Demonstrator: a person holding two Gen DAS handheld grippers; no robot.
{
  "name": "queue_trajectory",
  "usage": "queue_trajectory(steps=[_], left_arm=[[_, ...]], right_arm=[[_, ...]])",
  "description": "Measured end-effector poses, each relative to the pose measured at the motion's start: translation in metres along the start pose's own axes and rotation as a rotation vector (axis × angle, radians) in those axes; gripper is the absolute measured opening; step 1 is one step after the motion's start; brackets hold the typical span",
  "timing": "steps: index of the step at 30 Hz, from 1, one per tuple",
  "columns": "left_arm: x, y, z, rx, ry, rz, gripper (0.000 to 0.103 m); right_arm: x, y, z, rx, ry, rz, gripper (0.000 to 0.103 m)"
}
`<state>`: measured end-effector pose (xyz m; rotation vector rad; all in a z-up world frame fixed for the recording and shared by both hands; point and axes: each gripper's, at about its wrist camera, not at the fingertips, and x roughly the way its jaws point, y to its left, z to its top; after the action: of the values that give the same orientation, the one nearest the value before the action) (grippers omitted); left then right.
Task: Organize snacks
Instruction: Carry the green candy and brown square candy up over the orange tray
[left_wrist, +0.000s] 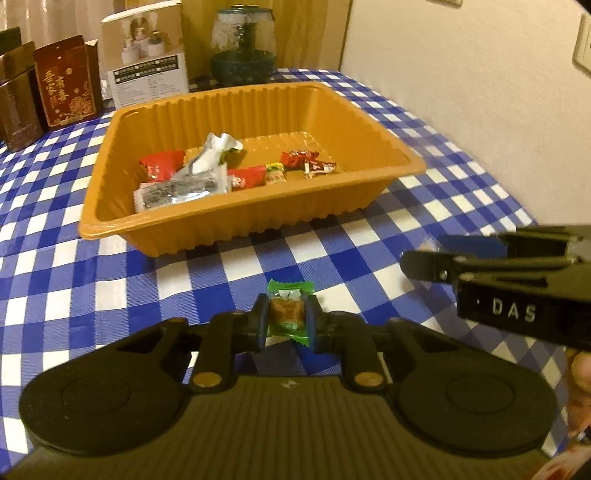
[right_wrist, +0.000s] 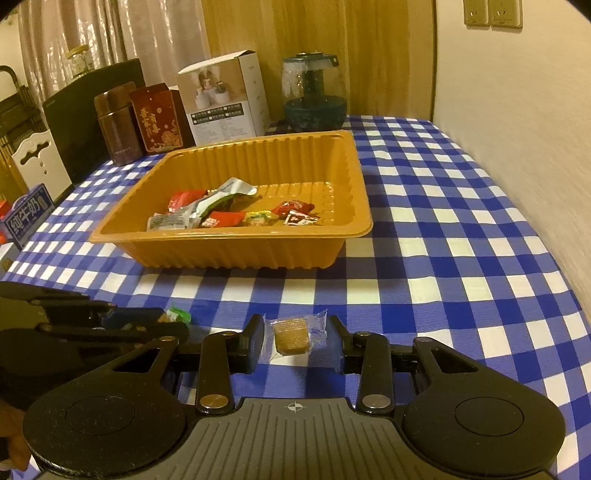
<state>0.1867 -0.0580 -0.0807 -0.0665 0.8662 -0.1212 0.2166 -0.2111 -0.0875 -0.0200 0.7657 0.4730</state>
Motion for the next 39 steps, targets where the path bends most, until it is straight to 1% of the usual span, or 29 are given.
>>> queue_trajectory(steps=[7, 16, 24, 30, 32, 39], left_arm=[[-0.021, 0.008, 0.0, -0.06, 0.007, -0.016, 0.018], [-0.057, 0.016, -0.001, -0.1, -0.022, -0.017, 0.018], [-0.09, 0.022, -0.001, -0.119, -0.053, -0.025, 0.018], [-0.116, 0.026, 0.012, -0.123, -0.091, -0.032, 0.018], [-0.122, 0.027, 0.018, -0.119, -0.105, -0.032, 0.018], [-0.125, 0.031, 0.044, -0.099, -0.13, -0.028, 0.018]], right_arm=[[-0.016, 0.013, 0.001, 0.031, -0.012, -0.002, 0.037], [-0.039, 0.027, -0.004, 0.111, -0.011, -0.012, 0.037], [-0.064, 0.037, 0.0, 0.153, -0.062, -0.02, 0.037], [-0.081, 0.049, 0.013, 0.165, -0.115, -0.007, 0.037], [-0.084, 0.052, 0.018, 0.158, -0.121, -0.005, 0.037], [-0.088, 0.051, 0.043, 0.136, -0.134, -0.012, 0.037]])
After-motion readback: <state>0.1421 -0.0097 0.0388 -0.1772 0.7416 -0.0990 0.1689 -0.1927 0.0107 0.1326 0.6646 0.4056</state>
